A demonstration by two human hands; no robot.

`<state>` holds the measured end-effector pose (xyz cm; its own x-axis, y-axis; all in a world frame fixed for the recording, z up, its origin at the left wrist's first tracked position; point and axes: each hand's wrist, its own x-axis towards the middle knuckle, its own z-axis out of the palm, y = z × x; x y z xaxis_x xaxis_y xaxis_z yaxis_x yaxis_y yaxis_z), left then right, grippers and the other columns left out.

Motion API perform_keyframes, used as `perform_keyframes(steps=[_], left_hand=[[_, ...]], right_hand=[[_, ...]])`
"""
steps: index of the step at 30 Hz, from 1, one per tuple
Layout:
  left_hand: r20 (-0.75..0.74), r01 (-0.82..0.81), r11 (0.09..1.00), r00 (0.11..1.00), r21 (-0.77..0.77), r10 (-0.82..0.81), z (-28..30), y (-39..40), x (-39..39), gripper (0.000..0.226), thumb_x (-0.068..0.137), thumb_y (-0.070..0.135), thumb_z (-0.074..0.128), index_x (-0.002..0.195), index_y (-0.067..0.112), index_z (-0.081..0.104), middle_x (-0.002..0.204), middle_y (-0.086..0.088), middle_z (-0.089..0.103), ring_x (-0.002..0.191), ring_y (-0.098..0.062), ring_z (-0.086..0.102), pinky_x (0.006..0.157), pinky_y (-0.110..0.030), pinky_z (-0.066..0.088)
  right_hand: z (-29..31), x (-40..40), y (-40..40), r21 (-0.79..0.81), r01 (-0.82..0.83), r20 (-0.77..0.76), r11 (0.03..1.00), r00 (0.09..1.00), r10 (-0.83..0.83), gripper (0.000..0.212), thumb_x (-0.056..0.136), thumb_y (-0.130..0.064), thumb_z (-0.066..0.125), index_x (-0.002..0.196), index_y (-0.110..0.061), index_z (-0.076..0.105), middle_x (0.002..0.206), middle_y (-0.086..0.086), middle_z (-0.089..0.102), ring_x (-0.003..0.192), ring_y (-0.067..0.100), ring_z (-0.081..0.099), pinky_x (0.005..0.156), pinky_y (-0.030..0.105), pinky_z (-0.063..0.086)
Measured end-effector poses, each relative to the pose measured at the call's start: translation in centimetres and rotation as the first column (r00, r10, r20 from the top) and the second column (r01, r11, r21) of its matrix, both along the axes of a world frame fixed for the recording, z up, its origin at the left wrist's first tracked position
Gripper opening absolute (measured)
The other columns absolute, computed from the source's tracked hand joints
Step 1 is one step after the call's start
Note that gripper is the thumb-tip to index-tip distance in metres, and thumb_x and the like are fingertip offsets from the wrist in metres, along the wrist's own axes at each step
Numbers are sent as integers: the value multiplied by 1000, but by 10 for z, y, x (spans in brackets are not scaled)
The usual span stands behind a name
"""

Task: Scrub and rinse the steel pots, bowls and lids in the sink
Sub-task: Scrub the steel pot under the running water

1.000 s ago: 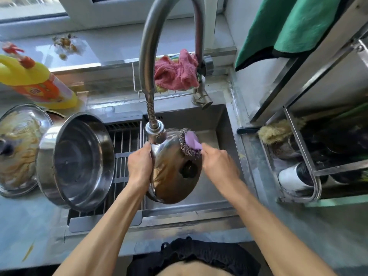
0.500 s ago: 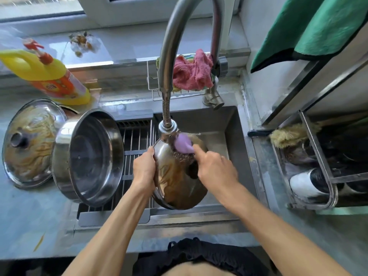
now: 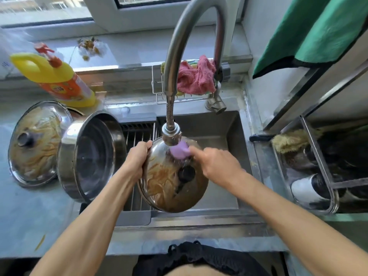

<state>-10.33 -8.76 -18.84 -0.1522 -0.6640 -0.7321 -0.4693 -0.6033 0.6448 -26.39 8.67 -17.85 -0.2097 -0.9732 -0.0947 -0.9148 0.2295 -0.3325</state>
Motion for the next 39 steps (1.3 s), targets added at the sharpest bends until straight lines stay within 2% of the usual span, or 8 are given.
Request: perform_keyframes(steps=[5,9,12,23,26,30,36,39], left_hand=[[-23,-6,999,1000,35,7,-6,0,4,23,96,29,55,96,12,70,88,-11,70,79,-26,66,84,-41,55],[-48,-36,999,998,37,38,-12,3,4,23,98,27,54,93,10,69,79,-9,71,74,-25,66,77,-36,54],[-75,-38,998,996,56,43,-15,2,5,23,98,31,53,89,13,65,83,-10,63,76,-26,61,77,-38,52],[-78,-81,996,993,25,83,-27,5,12,29,100,32,54,90,10,70,70,-6,68,67,-22,65,78,-37,54],[-90,-96,995,991,22,97,-28,8,16,27,98,33,55,86,13,68,73,-8,66,67,-21,63,76,-38,54],[-92,-95,996,991,3,95,-24,8,19,30,97,36,55,93,10,70,88,-15,68,81,-28,65,86,-44,55],[-68,-127,984,991,-128,119,-25,23,6,40,98,41,56,80,8,71,80,-10,72,80,-28,70,84,-42,57],[8,9,943,1000,-332,-7,-23,47,-5,50,103,37,49,59,14,53,66,-2,57,68,-18,51,65,-34,40]], right_hand=[[-11,-23,-3,71,180,5,981,983,-181,35,103,-23,38,135,-35,42,96,10,68,80,37,65,62,40,49],[-14,0,4,41,74,107,996,991,-78,40,102,-28,41,138,-44,43,93,9,67,83,38,64,63,40,45],[-25,-13,4,99,313,98,945,942,-322,31,102,-24,39,129,-38,48,99,13,69,87,41,64,67,42,51],[-36,0,11,102,251,182,962,946,-267,37,101,-22,44,132,-41,48,92,10,67,80,38,63,58,38,43],[-40,-10,14,176,390,137,904,900,-414,31,101,-20,42,128,-32,49,93,14,67,85,39,65,63,39,47],[-38,1,19,157,279,169,947,937,-304,37,101,-20,42,131,-40,48,90,11,67,79,40,63,59,40,48],[-30,14,12,114,375,309,920,867,-392,34,102,-26,43,131,-41,52,88,10,67,78,36,61,59,35,43],[-33,24,5,173,493,347,853,780,-521,25,101,-25,39,119,-31,56,93,14,67,89,39,61,67,38,47]])
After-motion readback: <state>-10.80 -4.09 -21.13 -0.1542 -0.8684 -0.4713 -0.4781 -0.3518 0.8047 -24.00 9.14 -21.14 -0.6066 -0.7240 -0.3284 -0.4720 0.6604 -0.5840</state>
